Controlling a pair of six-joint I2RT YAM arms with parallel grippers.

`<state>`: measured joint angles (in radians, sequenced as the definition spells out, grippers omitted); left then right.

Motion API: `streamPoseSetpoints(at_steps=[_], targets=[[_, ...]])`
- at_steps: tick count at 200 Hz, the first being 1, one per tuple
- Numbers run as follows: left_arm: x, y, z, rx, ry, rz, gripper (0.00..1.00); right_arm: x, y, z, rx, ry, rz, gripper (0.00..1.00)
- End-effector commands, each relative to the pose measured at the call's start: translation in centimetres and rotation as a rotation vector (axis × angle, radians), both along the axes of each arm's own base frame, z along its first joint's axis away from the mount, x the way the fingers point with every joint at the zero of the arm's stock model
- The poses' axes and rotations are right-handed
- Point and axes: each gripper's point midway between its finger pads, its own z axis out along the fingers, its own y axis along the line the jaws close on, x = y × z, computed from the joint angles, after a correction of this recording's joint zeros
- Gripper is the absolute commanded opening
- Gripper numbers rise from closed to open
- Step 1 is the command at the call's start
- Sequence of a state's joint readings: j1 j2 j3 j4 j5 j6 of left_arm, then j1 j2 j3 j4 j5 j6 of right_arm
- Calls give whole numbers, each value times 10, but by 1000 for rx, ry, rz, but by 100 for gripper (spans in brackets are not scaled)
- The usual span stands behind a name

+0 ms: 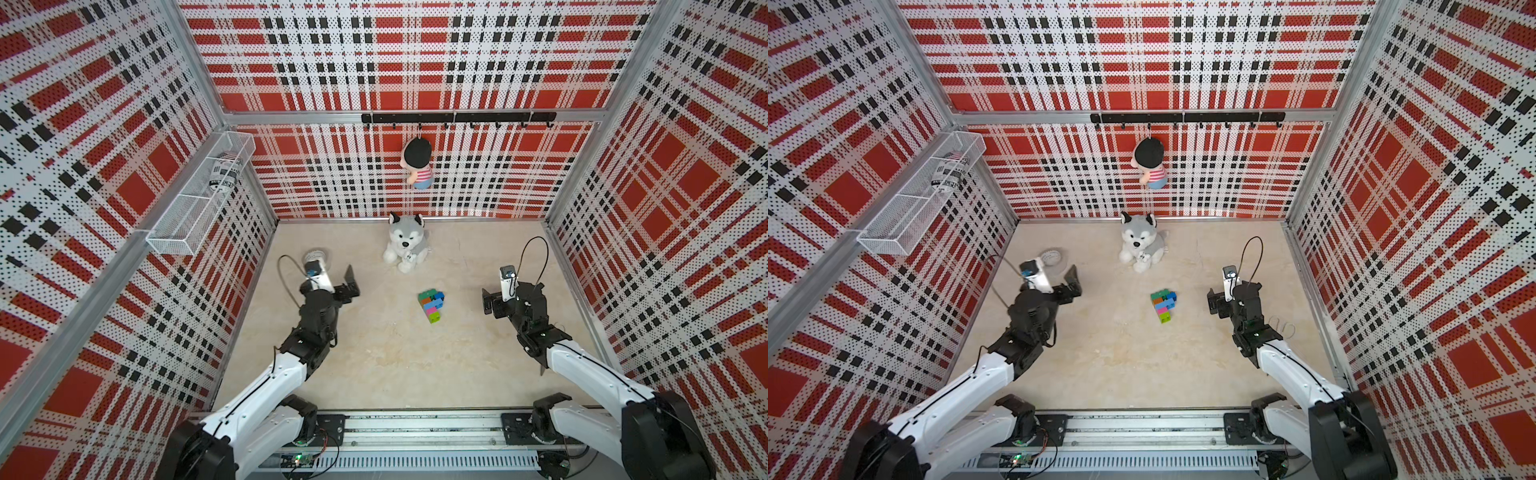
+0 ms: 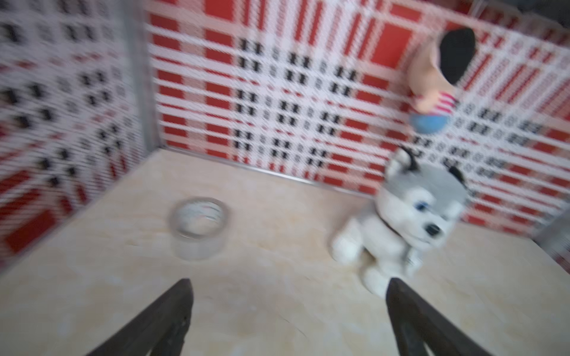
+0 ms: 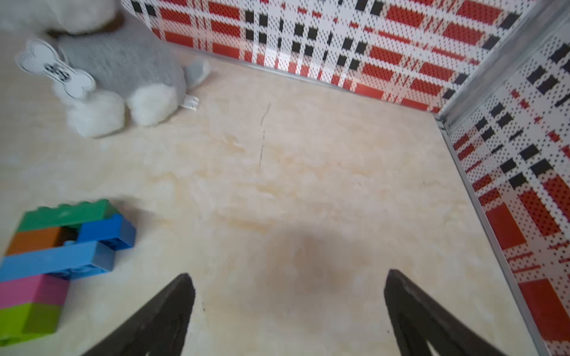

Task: Assemble the letter p with lego
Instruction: Reset both arms

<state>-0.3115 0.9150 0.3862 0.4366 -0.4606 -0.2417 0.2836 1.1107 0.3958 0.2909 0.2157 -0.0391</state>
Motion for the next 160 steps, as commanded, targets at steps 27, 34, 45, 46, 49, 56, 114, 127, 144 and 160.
streamPoseSetpoints(at_steps=[27,34,45,46,49,56,114,127,144,160], targets=[[-35,91,-16,42,-264,189,98,9,-24,36,-10,-401,-100,100],[-32,92,-19,59,-268,183,98,9,-24,35,-16,-437,-100,100],[-16,89,-34,79,-212,157,98,12,-32,25,-18,-441,-141,100],[-14,88,-36,80,-204,151,98,12,-33,23,-18,-436,-146,100],[-8,86,-40,82,-189,137,98,14,-35,23,-11,-444,-157,100],[4,79,-54,99,-147,93,98,11,-48,25,6,-474,-229,100],[41,54,-74,185,-66,28,98,47,-73,-6,158,-291,-219,100],[40,56,-74,184,-64,39,98,46,-73,-6,161,-293,-220,100],[40,56,-74,184,-65,38,98,46,-73,-6,162,-291,-224,100],[40,56,-74,185,-65,39,98,45,-74,-5,159,-297,-223,100]])
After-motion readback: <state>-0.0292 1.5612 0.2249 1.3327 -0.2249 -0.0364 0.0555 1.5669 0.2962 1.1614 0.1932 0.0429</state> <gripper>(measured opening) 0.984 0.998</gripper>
